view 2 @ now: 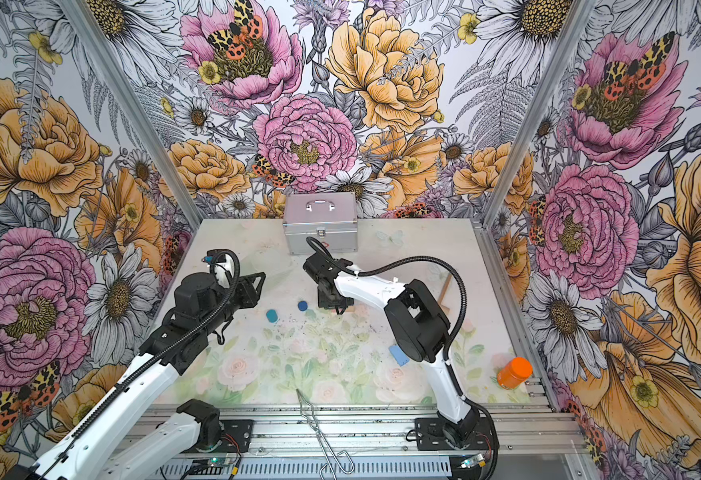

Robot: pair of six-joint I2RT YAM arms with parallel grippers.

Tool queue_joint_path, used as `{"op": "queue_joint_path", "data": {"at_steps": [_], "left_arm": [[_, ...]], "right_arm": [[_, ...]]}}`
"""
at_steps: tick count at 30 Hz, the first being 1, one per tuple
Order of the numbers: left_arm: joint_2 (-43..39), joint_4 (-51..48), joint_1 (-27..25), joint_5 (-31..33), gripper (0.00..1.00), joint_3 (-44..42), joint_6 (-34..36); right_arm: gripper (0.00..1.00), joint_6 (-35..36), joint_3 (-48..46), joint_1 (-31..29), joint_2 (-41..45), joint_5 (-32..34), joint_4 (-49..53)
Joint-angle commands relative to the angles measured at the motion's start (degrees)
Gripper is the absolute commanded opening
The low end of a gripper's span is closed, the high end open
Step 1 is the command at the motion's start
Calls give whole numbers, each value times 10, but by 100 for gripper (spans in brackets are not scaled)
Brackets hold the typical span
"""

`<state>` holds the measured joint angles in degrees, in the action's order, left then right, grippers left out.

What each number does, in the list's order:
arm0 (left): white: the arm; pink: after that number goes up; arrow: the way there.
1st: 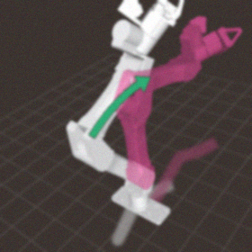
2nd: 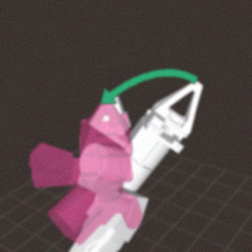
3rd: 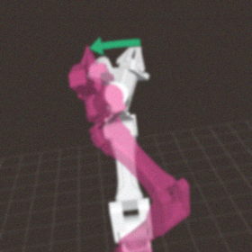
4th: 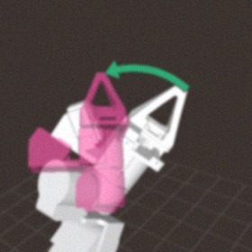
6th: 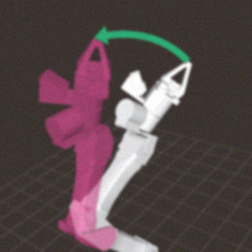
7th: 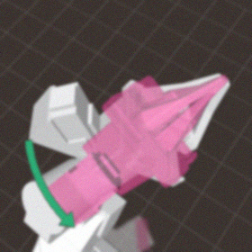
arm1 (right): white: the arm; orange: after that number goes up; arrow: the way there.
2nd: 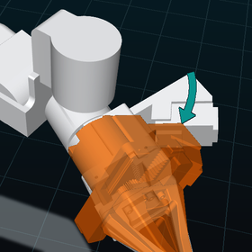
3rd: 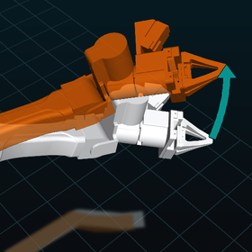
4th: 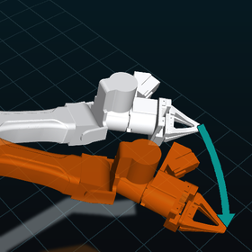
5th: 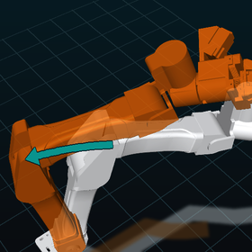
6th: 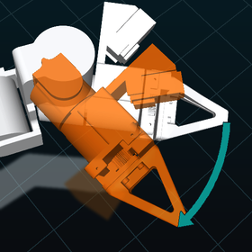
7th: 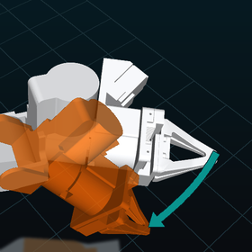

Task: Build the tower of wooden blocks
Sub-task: 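Lower the pink bar upright onto the wood bars with the right gripper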

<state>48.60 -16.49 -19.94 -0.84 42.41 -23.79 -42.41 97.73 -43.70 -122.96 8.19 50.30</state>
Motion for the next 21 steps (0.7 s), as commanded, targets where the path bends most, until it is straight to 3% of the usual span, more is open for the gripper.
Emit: {"op": "queue_joint_path", "data": {"at_steps": [1,21], "left_arm": [[-3,9,6,-3,37,-5,2],[-4,9,5,-5,37,-5,2]], "right_arm": [[0,6,16,-2,-15,-3,-8],[0,8,16,5,-12,1,-8]]}}
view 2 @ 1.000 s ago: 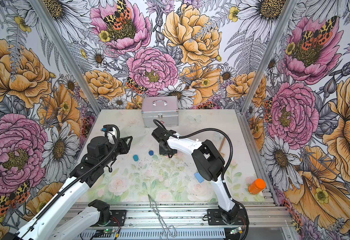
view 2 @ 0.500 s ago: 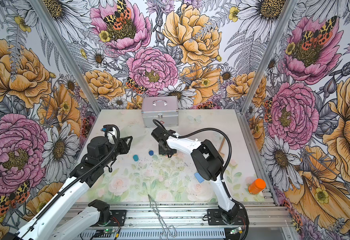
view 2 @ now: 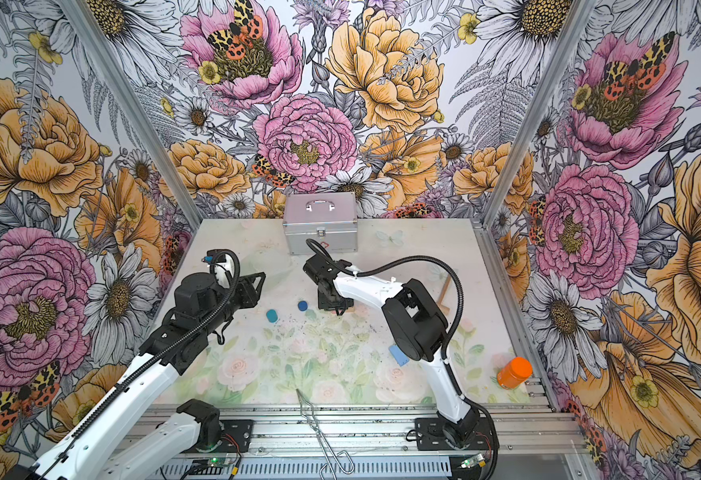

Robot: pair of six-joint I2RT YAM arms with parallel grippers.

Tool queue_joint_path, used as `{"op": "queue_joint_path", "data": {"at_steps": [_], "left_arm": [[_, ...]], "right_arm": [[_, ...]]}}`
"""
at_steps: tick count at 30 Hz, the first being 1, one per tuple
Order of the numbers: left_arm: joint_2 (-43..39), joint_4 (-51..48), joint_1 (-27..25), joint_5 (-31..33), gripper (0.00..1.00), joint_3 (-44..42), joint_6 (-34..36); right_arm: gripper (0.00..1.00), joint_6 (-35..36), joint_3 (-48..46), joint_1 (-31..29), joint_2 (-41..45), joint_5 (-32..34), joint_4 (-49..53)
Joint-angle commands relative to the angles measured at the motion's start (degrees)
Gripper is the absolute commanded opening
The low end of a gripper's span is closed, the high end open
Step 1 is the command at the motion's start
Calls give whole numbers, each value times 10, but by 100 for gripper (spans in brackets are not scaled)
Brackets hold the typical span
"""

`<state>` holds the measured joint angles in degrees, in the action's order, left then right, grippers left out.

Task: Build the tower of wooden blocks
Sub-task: 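Lower the pink bar upright onto the wood bars with the right gripper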

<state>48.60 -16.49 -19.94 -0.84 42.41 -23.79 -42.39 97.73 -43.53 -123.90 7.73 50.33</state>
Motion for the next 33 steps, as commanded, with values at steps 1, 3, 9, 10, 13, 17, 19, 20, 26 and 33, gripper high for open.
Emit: {"op": "queue_joint_path", "data": {"at_steps": [1,3,9,10,13,17,19,20,26,33], "left_arm": [[-4,9,6,-5,37,-5,2],[-4,9,5,-5,37,-5,2],[-4,9,6,-4,37,-5,2],[-4,9,5,-4,37,-5,2],[-5,9,5,-4,37,-5,2],[-5,9,5,-4,37,-5,2],[-5,9,5,-4,37,-5,2],[-5,9,5,-4,37,-5,3],[-5,8,5,-4,37,-5,2],[-6,8,4,-3,37,-5,3]], "right_arm": [[0,7,16,3,-2,5,-8],[0,9,16,4,-2,7,-8],[0,9,19,6,0,8,-8],[0,9,20,6,-1,8,-9],[1,9,19,6,-1,6,-8],[6,9,19,6,-1,6,-8],[8,9,21,6,-1,5,-8],[10,9,21,6,-2,5,-8],[20,9,22,6,-2,3,-8],[31,8,22,6,0,3,-8]]}}
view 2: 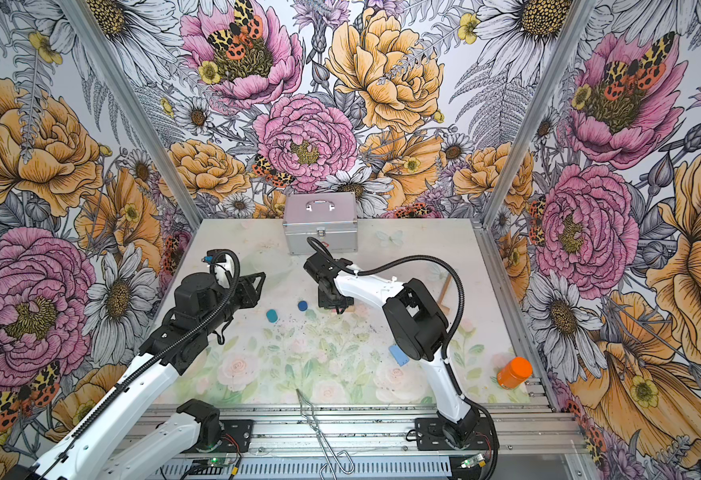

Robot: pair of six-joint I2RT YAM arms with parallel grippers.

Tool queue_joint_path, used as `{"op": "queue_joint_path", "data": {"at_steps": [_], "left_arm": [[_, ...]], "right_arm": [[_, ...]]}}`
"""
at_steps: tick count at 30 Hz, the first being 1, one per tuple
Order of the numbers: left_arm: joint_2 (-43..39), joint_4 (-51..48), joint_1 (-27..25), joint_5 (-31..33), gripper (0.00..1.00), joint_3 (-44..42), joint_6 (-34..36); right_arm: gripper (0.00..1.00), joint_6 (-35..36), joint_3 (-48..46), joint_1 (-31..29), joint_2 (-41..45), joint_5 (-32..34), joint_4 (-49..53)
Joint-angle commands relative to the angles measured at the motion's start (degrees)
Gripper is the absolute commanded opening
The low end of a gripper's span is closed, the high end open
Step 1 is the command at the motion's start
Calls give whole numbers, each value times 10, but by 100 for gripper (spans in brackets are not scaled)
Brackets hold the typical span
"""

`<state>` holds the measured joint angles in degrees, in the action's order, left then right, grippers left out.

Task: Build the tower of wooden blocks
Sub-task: 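Lower the pink bar upright onto the wood bars with the right gripper, then open the right gripper and lift it off the pink bar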

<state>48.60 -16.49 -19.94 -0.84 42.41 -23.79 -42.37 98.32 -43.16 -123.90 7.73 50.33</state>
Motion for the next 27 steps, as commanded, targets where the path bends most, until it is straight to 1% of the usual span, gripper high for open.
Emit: {"op": "queue_joint_path", "data": {"at_steps": [1,18,27], "left_arm": [[-6,8,4,-3,37,-5,3],[-7,8,4,-4,37,-5,3],[-7,8,4,-4,37,-4,3]], "right_arm": [[31,7,16,3,-1,3,-8],[39,7,15,3,-1,1,-8],[39,7,14,5,7,4,-8]]}}
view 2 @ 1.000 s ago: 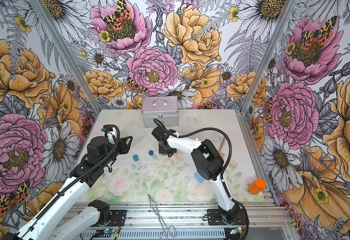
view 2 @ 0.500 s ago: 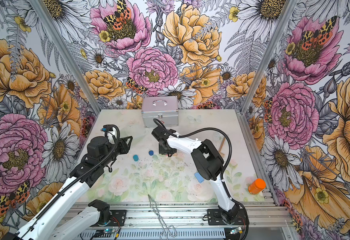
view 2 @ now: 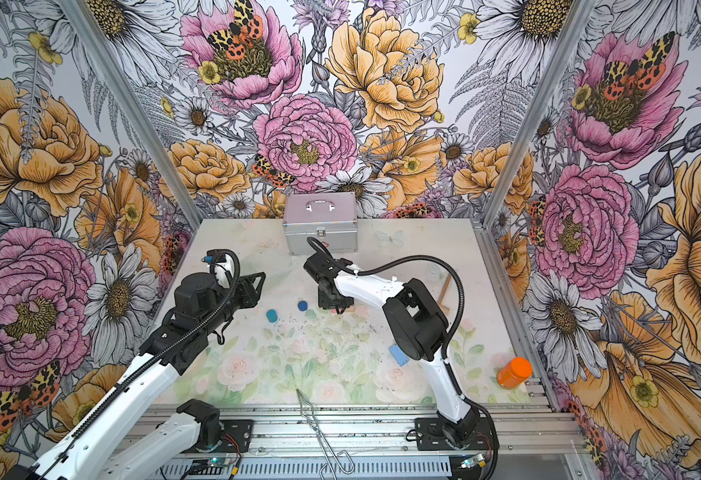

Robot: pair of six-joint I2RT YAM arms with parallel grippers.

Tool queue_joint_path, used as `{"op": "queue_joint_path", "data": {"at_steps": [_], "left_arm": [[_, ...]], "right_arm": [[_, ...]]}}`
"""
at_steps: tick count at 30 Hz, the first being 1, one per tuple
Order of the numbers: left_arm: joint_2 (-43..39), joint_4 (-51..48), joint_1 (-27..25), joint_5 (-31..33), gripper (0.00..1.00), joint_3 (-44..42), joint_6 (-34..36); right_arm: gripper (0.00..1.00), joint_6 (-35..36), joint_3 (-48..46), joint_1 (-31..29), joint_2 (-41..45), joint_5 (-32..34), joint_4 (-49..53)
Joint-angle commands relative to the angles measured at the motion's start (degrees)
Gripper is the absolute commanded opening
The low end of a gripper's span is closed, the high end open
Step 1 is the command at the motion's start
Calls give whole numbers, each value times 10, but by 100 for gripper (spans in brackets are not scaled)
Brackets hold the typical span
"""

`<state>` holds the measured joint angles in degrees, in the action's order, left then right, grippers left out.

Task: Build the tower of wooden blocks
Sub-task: 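Open the right gripper and lift it off the pink bar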

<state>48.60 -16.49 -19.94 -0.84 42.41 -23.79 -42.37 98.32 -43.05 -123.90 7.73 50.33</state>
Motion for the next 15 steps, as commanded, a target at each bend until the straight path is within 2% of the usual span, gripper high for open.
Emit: {"op": "queue_joint_path", "data": {"at_steps": [1,7,15], "left_arm": [[-7,8,4,-3,37,-4,3],[-8,7,4,-2,37,-4,3],[-9,7,2,0,37,-4,4]], "right_arm": [[40,6,15,3,10,5,-8],[44,4,17,4,55,5,-8],[51,37,-30,12,172,17,0]]}}
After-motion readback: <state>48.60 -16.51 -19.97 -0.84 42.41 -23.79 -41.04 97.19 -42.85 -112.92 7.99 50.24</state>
